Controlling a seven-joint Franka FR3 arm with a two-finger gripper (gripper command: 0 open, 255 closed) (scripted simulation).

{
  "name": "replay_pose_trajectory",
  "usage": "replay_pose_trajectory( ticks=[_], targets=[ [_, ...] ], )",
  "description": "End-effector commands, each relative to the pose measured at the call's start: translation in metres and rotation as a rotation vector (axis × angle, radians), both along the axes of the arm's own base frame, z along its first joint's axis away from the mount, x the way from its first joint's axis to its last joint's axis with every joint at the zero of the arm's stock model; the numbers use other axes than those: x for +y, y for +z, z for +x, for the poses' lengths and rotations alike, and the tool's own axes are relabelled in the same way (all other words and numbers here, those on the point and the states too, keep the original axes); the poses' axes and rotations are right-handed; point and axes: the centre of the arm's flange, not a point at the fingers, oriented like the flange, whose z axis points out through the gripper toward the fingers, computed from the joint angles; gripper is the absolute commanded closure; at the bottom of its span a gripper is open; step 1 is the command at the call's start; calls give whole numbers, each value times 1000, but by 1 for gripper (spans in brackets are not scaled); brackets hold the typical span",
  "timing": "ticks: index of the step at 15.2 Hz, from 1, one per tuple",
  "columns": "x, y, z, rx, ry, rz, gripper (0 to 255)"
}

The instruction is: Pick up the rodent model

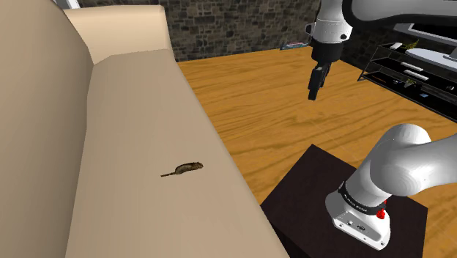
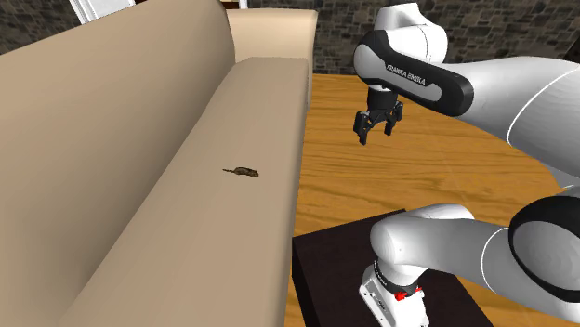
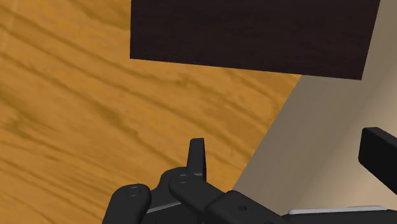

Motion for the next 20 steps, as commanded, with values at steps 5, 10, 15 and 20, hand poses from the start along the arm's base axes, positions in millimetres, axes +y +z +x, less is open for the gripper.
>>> replay_pose_trajectory(
  ticks=[5,10,15,20],
  targets=[
    [24,-26,36,-11,99,22,0],
    [59,-57,77,-24,222,49,0],
    [100,-86,114,-38,346,76,0],
    [147,-114,145,-51,470,103,0]
  ],
)
